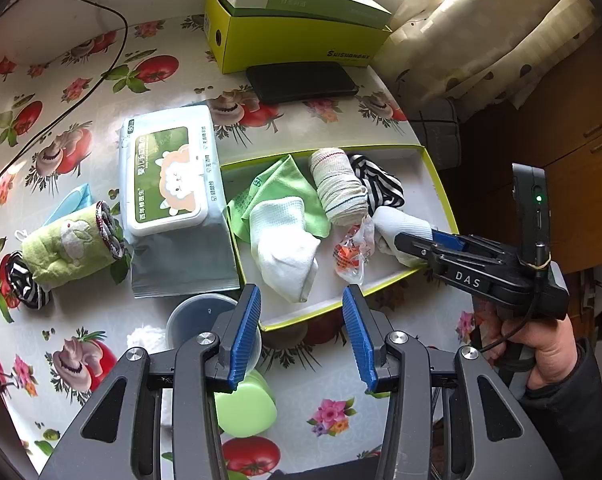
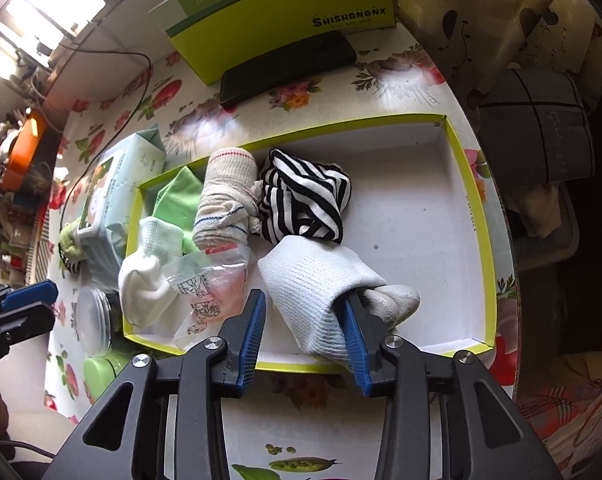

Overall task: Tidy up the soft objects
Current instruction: 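Move both open grippers back to the items on the table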

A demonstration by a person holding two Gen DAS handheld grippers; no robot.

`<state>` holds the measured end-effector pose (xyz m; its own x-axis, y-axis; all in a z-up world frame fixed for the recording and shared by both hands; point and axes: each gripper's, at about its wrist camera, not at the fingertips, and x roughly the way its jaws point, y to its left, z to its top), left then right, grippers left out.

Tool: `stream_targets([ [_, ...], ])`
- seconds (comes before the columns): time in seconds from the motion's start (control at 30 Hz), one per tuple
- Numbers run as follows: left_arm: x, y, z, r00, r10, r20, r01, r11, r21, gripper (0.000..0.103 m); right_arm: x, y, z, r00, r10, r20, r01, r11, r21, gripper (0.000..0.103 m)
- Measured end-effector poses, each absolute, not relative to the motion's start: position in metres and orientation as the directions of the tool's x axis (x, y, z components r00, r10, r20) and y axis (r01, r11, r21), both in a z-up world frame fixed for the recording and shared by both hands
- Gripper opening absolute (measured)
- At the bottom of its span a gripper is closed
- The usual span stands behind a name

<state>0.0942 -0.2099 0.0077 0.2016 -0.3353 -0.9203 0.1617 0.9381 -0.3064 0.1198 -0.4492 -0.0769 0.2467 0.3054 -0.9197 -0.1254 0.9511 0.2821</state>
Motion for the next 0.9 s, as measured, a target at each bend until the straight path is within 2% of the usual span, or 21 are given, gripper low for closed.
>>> stream_targets([
  [0.03,0.094,-0.21,0.008,0.201,-0.337,-0.92,0.163,0.937,-0.308,0.044,0.12,-0.45,-0.078,0.25,0.291,-0.923,-0.127,0.955,0.267,0.019],
  [0.17,0.095,-0.212,0.009,0.201,-0.339,-0.919,0.171,0.936,-0.308,0.044,0.122,-0.455,-0.074,0.282,0.233,-0.931,-0.14,0.97,0.2,0.01],
  [0.23,0.095,-0.212,0.01,0.203,-0.34,-0.918,0.173,0.935,-0.308,0.044,0.124,-0.461,-0.069,0.305,0.217,-0.927,-0.129,0.974,0.186,0.009],
  [0.5,0.094,-0.21,0.008,0.201,-0.342,-0.918,0.165,0.935,-0.313,0.044,0.133,-0.495,-0.069,0.35,0.148,-0.925,0.01,0.987,0.162,0.009],
  [0.6,0.093,-0.209,0.01,0.206,-0.342,-0.917,0.162,0.936,-0.312,0.044,0.132,-0.495,-0.068,0.344,0.165,-0.924,0.023,0.983,0.184,0.018],
  [0.67,0.092,-0.208,0.011,0.211,-0.341,-0.916,0.158,0.937,-0.312,0.044,0.128,-0.492,-0.06,0.367,0.179,-0.913,0.019,0.98,0.2,0.028],
  [0.9,0.093,-0.204,0.015,0.226,-0.348,-0.91,0.156,0.935,-0.318,0.044,0.119,-0.475,-0.038,0.395,0.23,-0.889,-0.03,0.971,0.238,0.03],
])
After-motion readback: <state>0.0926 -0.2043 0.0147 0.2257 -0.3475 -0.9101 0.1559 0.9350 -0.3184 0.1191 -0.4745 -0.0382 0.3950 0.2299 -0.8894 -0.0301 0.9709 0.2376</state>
